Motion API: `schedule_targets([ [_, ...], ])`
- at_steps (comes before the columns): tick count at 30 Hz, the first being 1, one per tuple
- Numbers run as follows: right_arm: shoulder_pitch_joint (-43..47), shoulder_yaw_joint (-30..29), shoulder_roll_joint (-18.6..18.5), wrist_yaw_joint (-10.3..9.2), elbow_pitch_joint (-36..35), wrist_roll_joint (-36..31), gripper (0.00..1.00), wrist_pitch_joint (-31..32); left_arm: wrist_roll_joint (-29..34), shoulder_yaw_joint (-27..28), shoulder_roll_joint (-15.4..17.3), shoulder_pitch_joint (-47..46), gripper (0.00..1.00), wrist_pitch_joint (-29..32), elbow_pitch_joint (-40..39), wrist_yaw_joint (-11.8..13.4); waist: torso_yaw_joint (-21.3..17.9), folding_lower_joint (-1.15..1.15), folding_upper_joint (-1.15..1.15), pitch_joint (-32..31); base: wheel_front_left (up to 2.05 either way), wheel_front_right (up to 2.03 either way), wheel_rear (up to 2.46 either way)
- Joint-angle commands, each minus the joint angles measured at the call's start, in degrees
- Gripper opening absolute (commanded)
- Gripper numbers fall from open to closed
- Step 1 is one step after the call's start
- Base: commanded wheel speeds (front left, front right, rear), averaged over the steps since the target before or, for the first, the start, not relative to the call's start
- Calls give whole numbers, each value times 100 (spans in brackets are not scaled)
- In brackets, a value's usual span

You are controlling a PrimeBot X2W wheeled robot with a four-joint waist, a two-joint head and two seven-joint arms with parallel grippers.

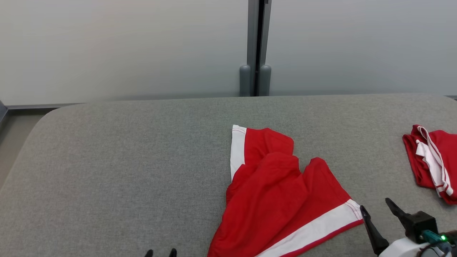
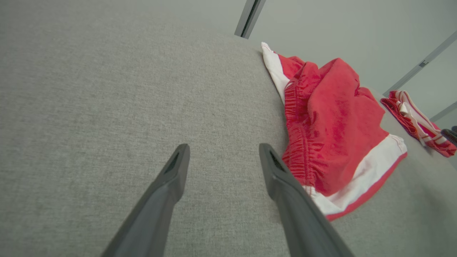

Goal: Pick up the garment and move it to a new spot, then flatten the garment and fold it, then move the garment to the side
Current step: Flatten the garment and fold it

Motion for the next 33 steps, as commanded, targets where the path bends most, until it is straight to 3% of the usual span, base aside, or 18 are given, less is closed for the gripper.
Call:
schedule_targets([
  [1,-250,191,-168,-1,229,56,100,234,-156,-155,28,-184,100,419,-59,-21,77,0,0,116,0,0,0],
  [6,-854,763,-523,-1,817,262,100,746,-590,-553,26,-281,100,1780,-531,37,201,0,0,498,0,0,0],
  [11,-1249,1274,-659,-1,1198,618,100,956,-938,-889,31,-325,100,2440,-870,51,256,0,0,756,0,0,0],
  [33,-1579,2146,-902,-1,1613,1198,100,560,-1327,-1292,86,-312,100,2822,-964,9,16,0,0,851,0,0,0],
])
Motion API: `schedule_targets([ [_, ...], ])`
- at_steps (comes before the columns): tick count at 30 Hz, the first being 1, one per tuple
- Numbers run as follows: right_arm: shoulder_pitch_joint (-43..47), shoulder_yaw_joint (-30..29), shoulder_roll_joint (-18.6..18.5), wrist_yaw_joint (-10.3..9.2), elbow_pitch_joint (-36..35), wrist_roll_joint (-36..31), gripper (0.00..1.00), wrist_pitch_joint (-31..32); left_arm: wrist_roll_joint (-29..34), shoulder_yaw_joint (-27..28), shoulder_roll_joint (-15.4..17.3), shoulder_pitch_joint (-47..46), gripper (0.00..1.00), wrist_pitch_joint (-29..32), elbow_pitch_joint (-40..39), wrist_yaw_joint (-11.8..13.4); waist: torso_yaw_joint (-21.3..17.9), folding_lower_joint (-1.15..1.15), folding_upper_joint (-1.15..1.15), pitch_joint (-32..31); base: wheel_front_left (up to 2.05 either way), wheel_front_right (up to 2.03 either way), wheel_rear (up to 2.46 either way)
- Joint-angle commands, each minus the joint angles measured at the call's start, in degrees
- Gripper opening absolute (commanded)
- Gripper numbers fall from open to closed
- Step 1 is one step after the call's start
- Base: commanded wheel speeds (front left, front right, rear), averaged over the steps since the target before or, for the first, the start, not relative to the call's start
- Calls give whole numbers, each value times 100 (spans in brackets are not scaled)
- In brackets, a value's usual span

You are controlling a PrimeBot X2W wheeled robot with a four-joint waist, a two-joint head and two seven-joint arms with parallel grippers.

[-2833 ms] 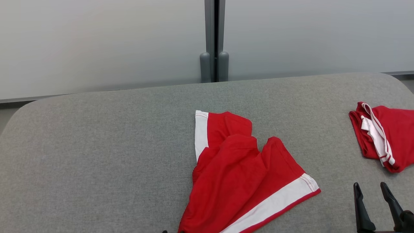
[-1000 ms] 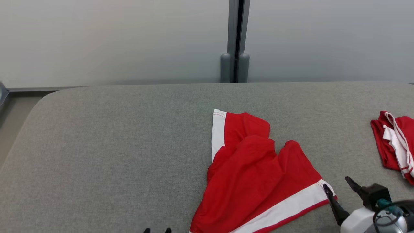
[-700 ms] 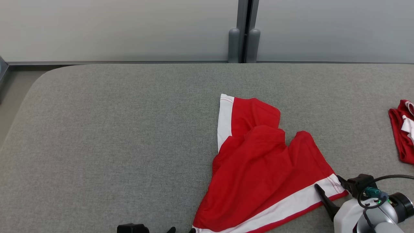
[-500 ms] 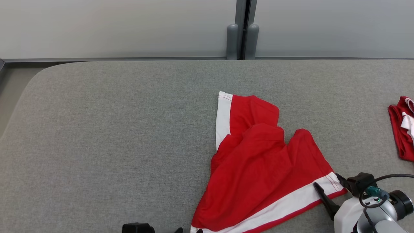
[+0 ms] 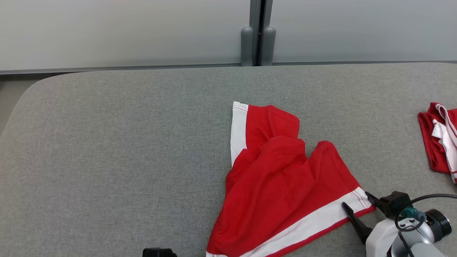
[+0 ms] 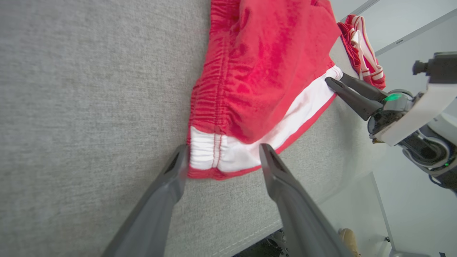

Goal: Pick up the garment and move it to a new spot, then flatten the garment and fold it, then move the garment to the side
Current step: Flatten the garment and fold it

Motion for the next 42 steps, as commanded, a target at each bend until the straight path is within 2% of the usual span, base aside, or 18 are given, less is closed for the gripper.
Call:
schedule_targets([
  [1,-37,30,-42,-1,60,18,100,-14,-32,-2,38,-17,100,6,32,-33,-12,0,0,-8,0,0,0],
  [2,-35,66,-38,-1,61,44,100,-17,-8,-26,54,-39,100,14,73,-38,-21,0,0,-13,0,0,0],
  [3,-36,106,-37,-1,61,77,78,-14,4,-53,66,-60,94,35,118,-42,-29,0,0,-17,0,0,0],
  [4,-46,143,-43,-1,52,102,49,-16,11,-90,82,-93,47,44,143,-45,-41,0,0,-16,0,0,0],
  [5,-68,161,-73,-1,40,120,41,-27,-12,-98,77,-128,13,18,160,-47,-54,0,0,-15,0,0,0],
  [6,-91,165,-103,-1,23,132,11,-37,-90,-118,69,-139,0,32,174,-54,-67,0,0,-19,0,0,0],
  [7,-95,143,-113,-1,-1,169,0,-42,-136,-150,62,-141,0,44,168,-71,-82,0,0,-26,0,0,0],
  [13,40,25,-264,-1,-311,329,0,-42,-408,-127,174,-92,0,43,-41,-111,-177,0,0,-68,0,0,0],
  [16,166,-165,-362,-1,-758,567,0,-80,-648,-5,191,-49,0,-8,-441,-115,-216,0,0,-63,0,0,0],
  [21,554,-742,-638,-1,-2119,1496,0,140,-960,241,261,-127,0,28,-1509,-84,-281,0,0,61,0,0,0],
  [25,879,-1390,-902,-1,-3528,2482,0,572,-1050,432,334,-396,0,162,-2364,8,-343,0,0,308,0,0,0],
  [28,911,-1956,-1163,-1,-4332,3116,0,922,-1091,589,402,-826,0,354,-2789,125,-379,0,0,611,0,0,0],
  [32,358,-2544,-1439,-2,-4768,3436,0,1463,-901,806,571,-1969,0,702,-2861,252,-369,0,0,1195,0,0,0],
  [35,-531,-2701,-1523,-2,-4752,3476,0,1927,-818,999,595,-3272,0,887,-2473,322,-291,0,0,1702,0,0,0],
  [37,-1275,-2685,-1537,-2,-4591,3362,0,2248,-660,1072,600,-4270,0,920,-1984,331,-205,0,0,2023,0,0,0],
  [39,-2178,-2612,-1478,-2,-4349,3266,0,2561,-647,1133,396,-5346,0,806,-1353,354,-99,0,0,2377,0,0,0],
  [42,-3600,-2498,-1120,-2,-3707,3090,0,2775,-368,1264,294,-6805,0,387,-200,435,-24,0,0,2743,0,0,0],
])
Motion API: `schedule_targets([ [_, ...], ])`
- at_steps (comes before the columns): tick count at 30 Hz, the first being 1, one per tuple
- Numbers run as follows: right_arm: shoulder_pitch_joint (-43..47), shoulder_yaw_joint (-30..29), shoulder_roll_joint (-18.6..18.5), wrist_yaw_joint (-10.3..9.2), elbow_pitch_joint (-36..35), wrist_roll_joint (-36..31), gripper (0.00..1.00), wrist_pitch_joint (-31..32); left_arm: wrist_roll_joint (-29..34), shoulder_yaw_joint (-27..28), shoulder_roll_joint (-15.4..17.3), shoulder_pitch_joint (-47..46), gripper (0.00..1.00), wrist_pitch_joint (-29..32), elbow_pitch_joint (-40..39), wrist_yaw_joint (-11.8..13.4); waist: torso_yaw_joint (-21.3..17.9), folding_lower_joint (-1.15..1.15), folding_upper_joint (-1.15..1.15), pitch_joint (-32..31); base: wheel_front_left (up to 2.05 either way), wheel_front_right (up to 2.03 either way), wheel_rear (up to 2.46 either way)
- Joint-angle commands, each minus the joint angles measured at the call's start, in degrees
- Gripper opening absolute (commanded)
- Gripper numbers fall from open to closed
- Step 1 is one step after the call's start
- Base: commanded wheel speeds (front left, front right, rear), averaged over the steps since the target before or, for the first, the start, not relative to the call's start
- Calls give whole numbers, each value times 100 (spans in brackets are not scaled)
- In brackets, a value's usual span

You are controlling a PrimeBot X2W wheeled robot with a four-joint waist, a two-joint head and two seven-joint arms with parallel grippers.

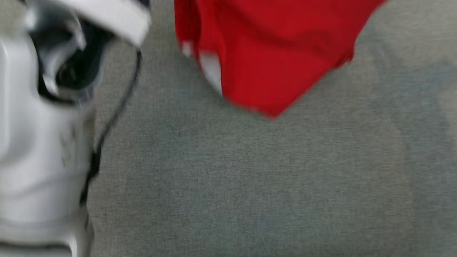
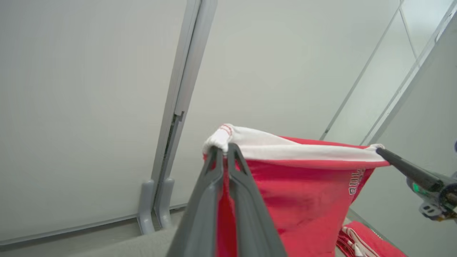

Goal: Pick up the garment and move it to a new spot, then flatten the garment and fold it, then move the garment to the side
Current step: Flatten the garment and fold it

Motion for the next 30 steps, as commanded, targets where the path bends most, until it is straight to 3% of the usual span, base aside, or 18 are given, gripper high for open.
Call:
schedule_targets([
  [1,-120,27,33,-3,75,-92,0,6,33,114,45,-125,0,-79,116,67,189,0,0,545,0,0,0],
  [4,-1458,113,424,-10,1054,-628,0,-239,395,117,-19,-1379,0,-666,1310,103,153,0,0,718,0,0,0],
  [8,-2919,60,992,-16,2179,-1222,0,-1019,587,71,-104,-2782,0,-1586,2615,-110,130,0,0,975,0,0,0],
  [11,-3502,94,1369,-15,2726,-1356,0,-1613,758,-88,-154,-3359,0,-2208,3345,-240,98,0,0,1209,0,0,0],
  [14,-3517,390,1539,-6,3000,-1233,0,-2025,786,-281,-184,-3499,0,-2715,3951,-395,65,0,0,1266,0,0,0],
  [20,-2217,1364,1359,-2,2785,-524,0,-2677,649,-948,-160,-2500,0,-3307,4664,-512,-26,0,0,1098,0,0,0],
  [23,-1172,1803,965,-2,2376,-122,0,-3032,318,-1472,-88,-1550,0,-3454,4360,-518,-37,0,0,816,0,0,0],
  [28,851,2301,230,-2,1717,313,0,-3379,-121,-2130,417,364,0,-3559,3485,-507,22,0,0,121,0,0,0],
  [30,1649,2404,109,-3,1591,525,0,-3457,-133,-2291,640,1197,0,-3570,3204,-477,24,0,0,-320,0,0,0],
])
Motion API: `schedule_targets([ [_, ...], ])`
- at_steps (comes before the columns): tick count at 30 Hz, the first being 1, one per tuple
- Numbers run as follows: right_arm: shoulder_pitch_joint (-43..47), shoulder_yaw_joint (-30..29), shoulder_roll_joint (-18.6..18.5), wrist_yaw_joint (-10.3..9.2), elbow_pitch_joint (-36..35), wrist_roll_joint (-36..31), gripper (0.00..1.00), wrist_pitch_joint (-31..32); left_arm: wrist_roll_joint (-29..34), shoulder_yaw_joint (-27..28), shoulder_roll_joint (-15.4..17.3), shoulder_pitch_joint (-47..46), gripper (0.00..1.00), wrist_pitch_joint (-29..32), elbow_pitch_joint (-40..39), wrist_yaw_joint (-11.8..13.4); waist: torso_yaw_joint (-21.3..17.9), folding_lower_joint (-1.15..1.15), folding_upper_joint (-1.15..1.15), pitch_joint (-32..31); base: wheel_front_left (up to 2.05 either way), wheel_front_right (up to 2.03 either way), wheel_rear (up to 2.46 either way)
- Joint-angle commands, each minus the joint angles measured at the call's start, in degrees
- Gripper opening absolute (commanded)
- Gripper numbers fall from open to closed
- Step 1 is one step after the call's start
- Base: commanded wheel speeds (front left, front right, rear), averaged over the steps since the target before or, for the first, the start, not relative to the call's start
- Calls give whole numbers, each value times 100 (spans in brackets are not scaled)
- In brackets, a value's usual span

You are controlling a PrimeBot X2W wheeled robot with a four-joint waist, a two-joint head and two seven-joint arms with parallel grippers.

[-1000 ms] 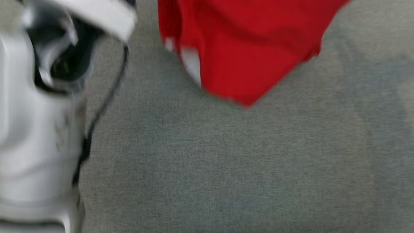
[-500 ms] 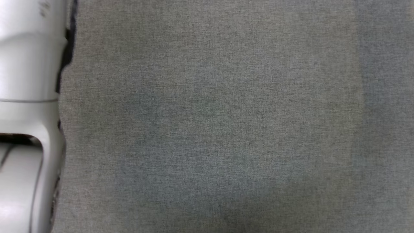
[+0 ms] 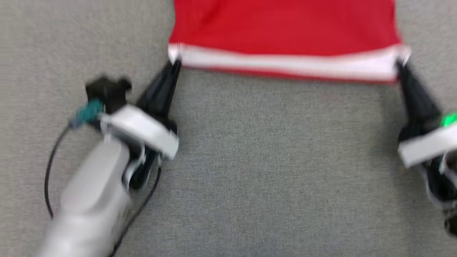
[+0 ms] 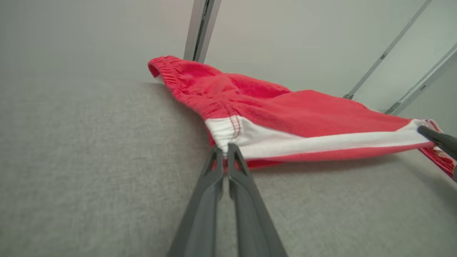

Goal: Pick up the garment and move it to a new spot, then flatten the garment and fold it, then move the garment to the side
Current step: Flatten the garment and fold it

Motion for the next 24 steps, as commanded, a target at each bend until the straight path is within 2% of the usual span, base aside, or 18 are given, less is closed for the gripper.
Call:
schedule_targets([
  [1,624,104,-137,0,-119,109,0,-95,-74,-31,187,782,0,-21,-187,98,25,0,0,-891,0,0,0],
  [7,2580,199,-246,-3,-233,173,0,-177,-475,-169,493,3490,0,83,-1223,783,51,0,0,-1994,0,0,0],
  [10,3456,23,-249,-11,-272,40,0,-198,-637,-162,582,4540,0,51,-1822,1190,134,0,0,-2377,0,0,0],
  [14,4622,-548,-101,-17,-614,88,0,-207,-847,-89,615,5606,0,-53,-2655,1510,380,0,0,-2702,0,0,0],
  [19,5040,-1046,-119,-21,-1115,-57,0,-165,-844,-146,665,5966,0,29,-3413,1731,600,0,0,-2632,0,0,0],
  [24,4072,-1193,-250,-17,-1348,-282,0,338,-871,-64,573,5300,0,312,-3956,1764,796,0,0,-2153,0,0,0],
])
